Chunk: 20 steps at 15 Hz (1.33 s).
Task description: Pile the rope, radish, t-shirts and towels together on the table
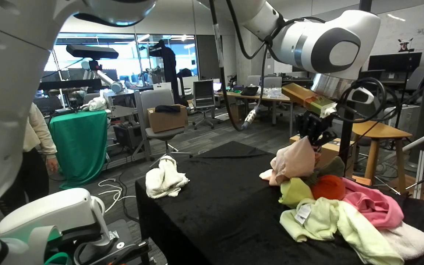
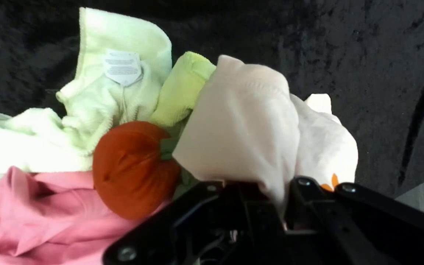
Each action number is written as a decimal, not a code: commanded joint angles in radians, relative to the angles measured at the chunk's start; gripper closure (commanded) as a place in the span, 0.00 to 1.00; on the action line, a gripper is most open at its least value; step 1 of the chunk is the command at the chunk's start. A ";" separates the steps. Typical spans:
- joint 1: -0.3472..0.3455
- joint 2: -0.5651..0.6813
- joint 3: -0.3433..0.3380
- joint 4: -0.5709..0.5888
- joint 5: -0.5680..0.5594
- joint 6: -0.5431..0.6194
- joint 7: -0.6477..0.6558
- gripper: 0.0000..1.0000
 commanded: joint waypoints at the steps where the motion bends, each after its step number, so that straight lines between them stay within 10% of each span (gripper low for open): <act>1: -0.019 -0.093 -0.014 -0.148 0.062 0.066 -0.029 0.92; 8: 0.001 -0.047 -0.070 -0.206 0.047 0.164 0.091 0.92; 20: 0.187 0.051 -0.247 -0.206 -0.191 0.368 0.721 0.90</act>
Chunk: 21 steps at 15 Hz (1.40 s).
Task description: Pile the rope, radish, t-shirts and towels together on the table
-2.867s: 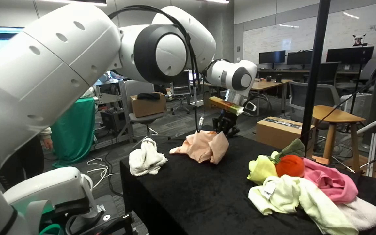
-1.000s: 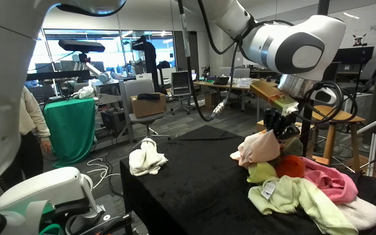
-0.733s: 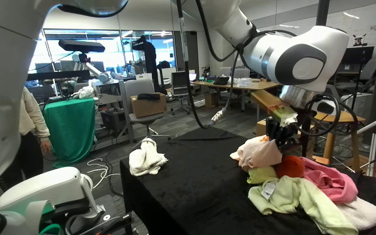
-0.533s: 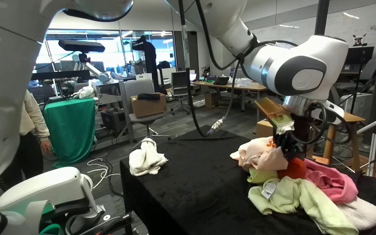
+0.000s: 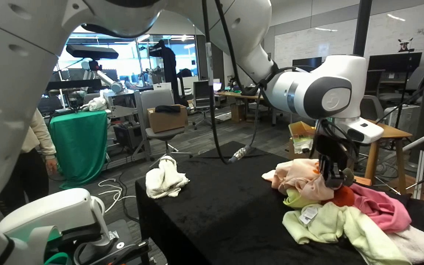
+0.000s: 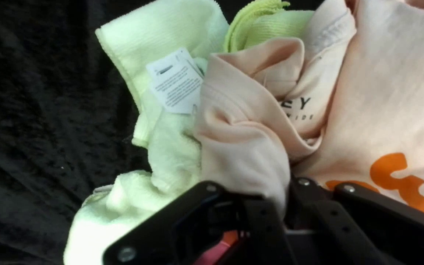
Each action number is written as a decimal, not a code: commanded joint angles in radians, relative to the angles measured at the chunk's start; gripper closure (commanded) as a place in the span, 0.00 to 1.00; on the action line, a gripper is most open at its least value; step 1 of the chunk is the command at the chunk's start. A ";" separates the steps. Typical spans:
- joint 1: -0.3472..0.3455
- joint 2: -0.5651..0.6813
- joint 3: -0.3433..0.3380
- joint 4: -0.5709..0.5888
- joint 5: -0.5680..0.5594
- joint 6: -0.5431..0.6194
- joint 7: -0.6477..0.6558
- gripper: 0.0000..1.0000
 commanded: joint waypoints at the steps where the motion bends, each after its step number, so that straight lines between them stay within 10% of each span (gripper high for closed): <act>1: 0.055 0.007 -0.055 0.000 -0.090 0.001 0.150 0.63; 11: 0.041 -0.061 -0.015 -0.033 -0.140 -0.060 0.083 0.00; 21: 0.041 -0.132 -0.003 -0.070 -0.146 -0.131 -0.024 0.00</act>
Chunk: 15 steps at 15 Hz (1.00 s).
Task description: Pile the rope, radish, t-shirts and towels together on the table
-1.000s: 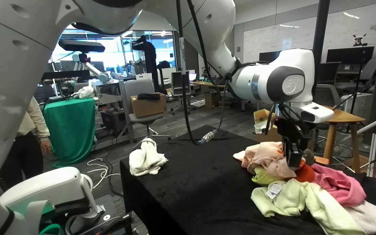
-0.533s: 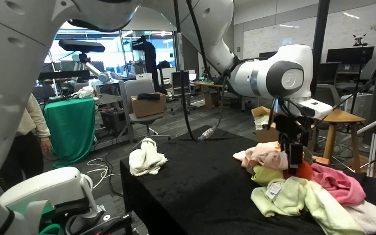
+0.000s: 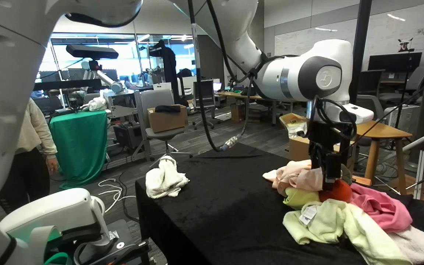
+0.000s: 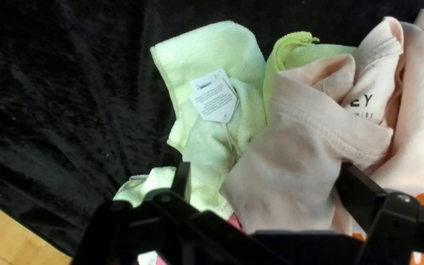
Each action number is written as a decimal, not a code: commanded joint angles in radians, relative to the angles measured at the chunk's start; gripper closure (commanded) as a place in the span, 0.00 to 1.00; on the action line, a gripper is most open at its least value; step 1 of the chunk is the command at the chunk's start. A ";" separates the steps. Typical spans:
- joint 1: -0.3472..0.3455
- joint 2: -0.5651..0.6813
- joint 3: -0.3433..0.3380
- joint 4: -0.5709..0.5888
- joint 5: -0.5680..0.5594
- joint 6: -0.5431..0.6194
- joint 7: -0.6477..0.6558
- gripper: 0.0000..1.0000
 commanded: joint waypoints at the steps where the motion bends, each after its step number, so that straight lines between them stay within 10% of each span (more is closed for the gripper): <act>1: -0.003 -0.059 0.022 -0.048 -0.028 -0.025 -0.052 0.00; 15: 0.061 -0.082 0.148 -0.091 -0.078 -0.138 -0.258 0.00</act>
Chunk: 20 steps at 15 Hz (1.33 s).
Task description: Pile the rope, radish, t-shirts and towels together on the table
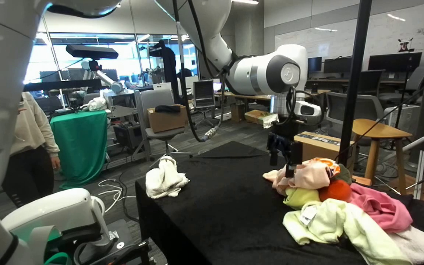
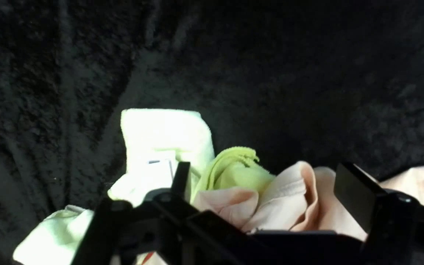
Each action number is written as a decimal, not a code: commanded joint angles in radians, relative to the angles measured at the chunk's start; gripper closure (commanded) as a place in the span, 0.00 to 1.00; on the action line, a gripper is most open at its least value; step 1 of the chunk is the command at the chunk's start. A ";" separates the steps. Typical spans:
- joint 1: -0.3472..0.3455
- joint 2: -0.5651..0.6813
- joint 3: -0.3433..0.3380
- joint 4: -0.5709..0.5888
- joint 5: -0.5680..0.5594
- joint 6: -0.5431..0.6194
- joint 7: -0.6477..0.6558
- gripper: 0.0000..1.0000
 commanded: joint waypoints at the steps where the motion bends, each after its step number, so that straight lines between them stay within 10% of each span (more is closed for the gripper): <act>1: 0.004 -0.014 0.054 -0.027 0.001 -0.042 -0.136 0.00; 12: 0.019 0.070 0.236 0.044 0.119 -0.300 -0.515 0.00; 20: 0.090 0.148 0.258 0.161 0.113 -0.428 -0.501 0.00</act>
